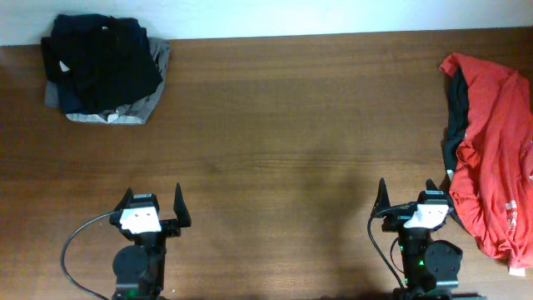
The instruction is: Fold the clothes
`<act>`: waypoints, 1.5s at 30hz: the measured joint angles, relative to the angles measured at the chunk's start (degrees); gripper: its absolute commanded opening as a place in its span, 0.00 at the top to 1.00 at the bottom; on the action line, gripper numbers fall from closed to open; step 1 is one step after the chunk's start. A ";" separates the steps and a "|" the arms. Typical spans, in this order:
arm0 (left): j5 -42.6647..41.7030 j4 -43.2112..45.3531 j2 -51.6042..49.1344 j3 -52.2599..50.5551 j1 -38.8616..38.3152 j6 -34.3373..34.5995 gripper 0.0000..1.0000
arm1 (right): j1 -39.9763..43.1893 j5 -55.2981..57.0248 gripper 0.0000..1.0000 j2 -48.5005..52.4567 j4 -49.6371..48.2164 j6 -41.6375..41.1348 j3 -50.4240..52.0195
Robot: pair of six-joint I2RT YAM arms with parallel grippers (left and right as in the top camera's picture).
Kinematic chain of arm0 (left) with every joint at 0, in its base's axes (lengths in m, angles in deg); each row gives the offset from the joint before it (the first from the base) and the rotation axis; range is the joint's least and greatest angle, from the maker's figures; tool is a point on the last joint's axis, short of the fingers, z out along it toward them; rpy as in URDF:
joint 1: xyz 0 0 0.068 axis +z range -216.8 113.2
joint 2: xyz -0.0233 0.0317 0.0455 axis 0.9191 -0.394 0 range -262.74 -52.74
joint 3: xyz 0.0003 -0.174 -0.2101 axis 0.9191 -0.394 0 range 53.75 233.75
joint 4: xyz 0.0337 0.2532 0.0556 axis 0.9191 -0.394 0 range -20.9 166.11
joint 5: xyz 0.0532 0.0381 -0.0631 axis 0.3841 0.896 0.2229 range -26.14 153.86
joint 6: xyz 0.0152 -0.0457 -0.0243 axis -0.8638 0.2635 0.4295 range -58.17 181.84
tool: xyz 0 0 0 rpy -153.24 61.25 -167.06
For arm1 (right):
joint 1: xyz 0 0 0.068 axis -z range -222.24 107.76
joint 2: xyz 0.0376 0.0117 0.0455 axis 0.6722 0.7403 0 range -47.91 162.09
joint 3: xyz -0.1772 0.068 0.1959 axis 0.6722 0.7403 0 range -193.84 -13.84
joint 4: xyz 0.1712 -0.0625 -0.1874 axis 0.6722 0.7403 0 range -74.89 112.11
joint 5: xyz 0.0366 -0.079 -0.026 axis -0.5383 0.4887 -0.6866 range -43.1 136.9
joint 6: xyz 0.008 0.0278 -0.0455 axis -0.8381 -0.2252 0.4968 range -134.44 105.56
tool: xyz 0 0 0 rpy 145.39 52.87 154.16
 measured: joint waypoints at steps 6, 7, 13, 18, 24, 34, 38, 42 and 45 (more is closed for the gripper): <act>-3.48 -6.23 5.09 -0.11 2.47 -1.05 0.01 | 0.00 0.00 0.01 0.02 0.00 0.02 0.00; -4.09 -7.65 6.23 -0.13 2.75 -1.22 0.01 | 0.00 0.00 0.01 0.00 0.00 0.00 0.00; -5.84 -8.13 10.16 -0.24 3.10 -1.68 0.01 | 0.00 0.00 0.01 0.02 0.00 0.00 0.00; -6.25 -7.96 11.65 -0.24 3.10 -1.68 0.01 | 0.00 0.00 0.01 0.00 0.00 0.00 0.00; -6.49 -7.98 11.69 -0.24 3.32 -1.68 0.01 | 0.00 0.00 0.01 0.02 0.00 0.04 0.00; -6.49 -7.98 11.69 -0.24 3.32 -1.68 0.01 | 0.00 0.00 0.01 0.02 0.00 0.00 0.00; -6.49 -7.98 11.69 -0.24 3.32 -1.68 0.01 | 0.00 0.00 0.01 0.02 0.00 0.07 0.00; -6.49 -7.98 11.69 -0.24 3.32 -1.70 0.01 | 0.00 0.00 0.01 0.02 0.00 -0.02 0.00; -6.49 -7.98 11.69 -0.24 3.32 -1.68 0.01 | 0.00 0.00 0.01 0.02 0.00 0.00 0.00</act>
